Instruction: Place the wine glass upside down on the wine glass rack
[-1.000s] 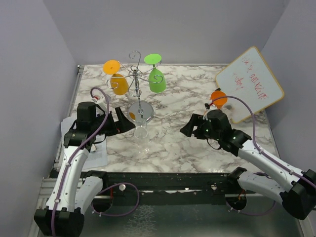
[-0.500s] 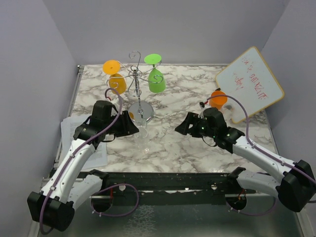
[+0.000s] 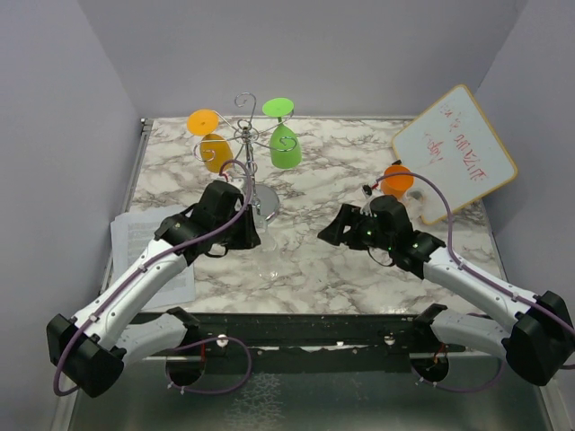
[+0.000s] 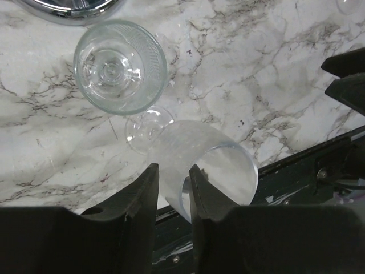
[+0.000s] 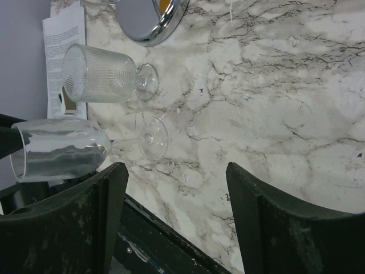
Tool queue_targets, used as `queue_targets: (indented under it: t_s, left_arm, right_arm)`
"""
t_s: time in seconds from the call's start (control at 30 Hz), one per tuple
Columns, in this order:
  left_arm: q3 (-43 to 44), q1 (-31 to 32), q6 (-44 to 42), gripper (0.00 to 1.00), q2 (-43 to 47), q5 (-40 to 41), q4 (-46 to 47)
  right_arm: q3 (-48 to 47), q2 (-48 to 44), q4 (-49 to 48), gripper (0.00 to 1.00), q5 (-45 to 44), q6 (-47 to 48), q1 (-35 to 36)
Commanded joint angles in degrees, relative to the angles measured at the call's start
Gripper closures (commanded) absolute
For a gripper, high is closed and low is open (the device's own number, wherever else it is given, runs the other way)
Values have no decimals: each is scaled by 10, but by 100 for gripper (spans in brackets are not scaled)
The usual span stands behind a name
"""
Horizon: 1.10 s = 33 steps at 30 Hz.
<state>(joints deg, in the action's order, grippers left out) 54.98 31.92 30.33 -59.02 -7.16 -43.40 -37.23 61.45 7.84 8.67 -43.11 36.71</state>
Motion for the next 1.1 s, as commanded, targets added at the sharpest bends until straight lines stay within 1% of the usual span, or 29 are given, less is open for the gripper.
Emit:
queue_targets:
  t_s: [0.0,0.07,0.23,0.27,0.43,0.53,0.63,0.73,0.8,0.9,0.97,1.07]
  left_arm:
    - [26,44,3,75,-5,95,-40]
    - [35,49,-14,81,-3,105,-49]
    - [43,54,-46,98,5,92,-49]
    - [41,56,-46,100,5,92,-48]
    - [26,80,-28,100,26,90,-27]
    - [-2,109,6,100,57,100,27]
    - [-25,139,11,100,83,131,80]
    - [-47,160,-1,100,97,181,136]
    - [-60,168,-4,100,102,202,176]
    - [-79,177,-8,100,104,213,246]
    - [-87,185,-10,100,101,226,283]
    - [-96,196,-9,100,96,241,329]
  right_arm:
    - [-17,5,14,25,17,-7,3]
    - [-16,6,9,25,31,-24,3]
    - [-3,9,-21,26,83,-77,3]
    - [2,9,-29,27,91,-90,3]
    - [30,-7,-55,27,90,-167,3]
    - [51,-27,-60,27,71,-232,3]
    - [71,-47,-88,26,65,-293,3]
    - [79,-64,-106,26,47,-341,3]
    - [75,-74,-97,26,32,-365,3]
    - [67,-90,-79,26,6,-407,3]
    - [69,-100,-79,26,-9,-446,3]
    - [67,-114,-54,26,-31,-492,3]
